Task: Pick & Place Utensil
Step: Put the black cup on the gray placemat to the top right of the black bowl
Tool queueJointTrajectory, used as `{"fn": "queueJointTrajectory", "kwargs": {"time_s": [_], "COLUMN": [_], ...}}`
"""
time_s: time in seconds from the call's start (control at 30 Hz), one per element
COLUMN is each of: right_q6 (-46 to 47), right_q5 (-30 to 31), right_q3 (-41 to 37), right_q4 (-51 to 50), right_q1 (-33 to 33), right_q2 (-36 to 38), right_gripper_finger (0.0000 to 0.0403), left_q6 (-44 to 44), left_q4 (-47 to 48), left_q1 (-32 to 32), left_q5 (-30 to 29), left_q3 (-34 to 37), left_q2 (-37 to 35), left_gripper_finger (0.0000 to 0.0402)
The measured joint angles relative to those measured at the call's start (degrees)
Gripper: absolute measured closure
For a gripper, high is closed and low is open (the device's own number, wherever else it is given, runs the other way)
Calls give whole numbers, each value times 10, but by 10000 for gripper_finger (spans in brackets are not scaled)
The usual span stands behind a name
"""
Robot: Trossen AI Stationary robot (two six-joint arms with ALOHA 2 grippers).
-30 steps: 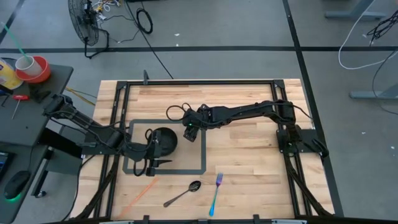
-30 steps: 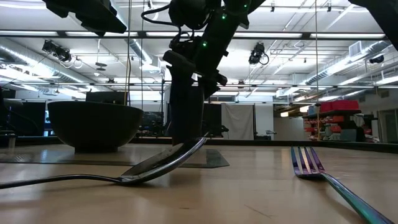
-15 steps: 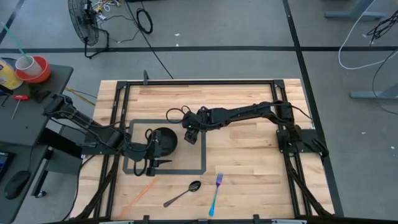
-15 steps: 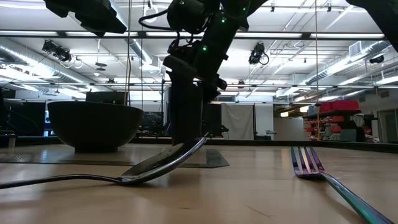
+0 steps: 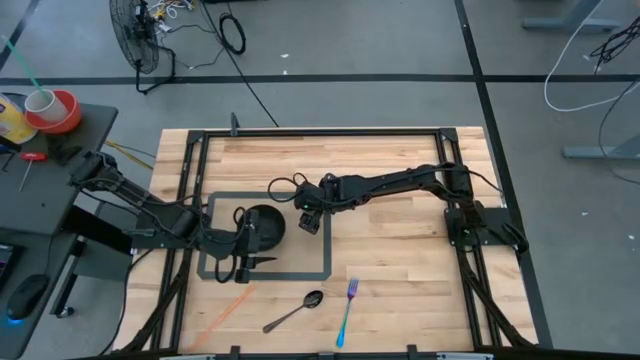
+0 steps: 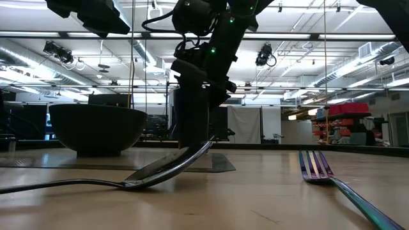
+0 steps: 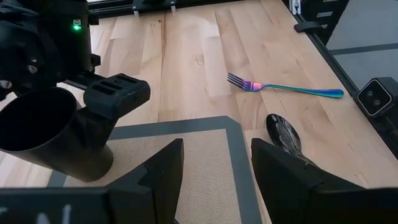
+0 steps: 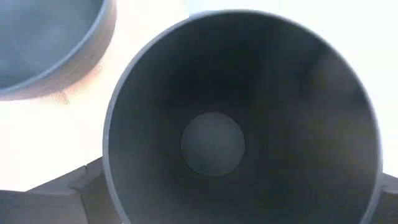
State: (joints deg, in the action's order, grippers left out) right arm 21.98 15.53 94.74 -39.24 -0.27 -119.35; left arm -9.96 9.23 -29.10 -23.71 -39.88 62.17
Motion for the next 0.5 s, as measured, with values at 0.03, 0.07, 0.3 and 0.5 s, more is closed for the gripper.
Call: {"fn": "queueJointTrajectory", "kwargs": {"time_s": [0.03, 0.07, 0.3, 0.5], "right_q6": [0, 0, -2, -5], "right_q5": [0, 0, 0, 0], "right_q3": [0, 0, 0, 0], "right_q4": [4, 8, -8, -10], "right_q1": [0, 0, 0, 0], "right_q2": [0, 0, 0, 0], "right_gripper_finger": [4, 4, 4, 4], "left_q6": [0, 0, 0, 0], "left_q4": [0, 0, 0, 0], "left_q1": [0, 0, 0, 0], "left_q5": [0, 0, 0, 0], "left_q3": [0, 0, 0, 0], "left_q2": [0, 0, 0, 0], "left_gripper_finger": [209, 209, 209, 209]}}
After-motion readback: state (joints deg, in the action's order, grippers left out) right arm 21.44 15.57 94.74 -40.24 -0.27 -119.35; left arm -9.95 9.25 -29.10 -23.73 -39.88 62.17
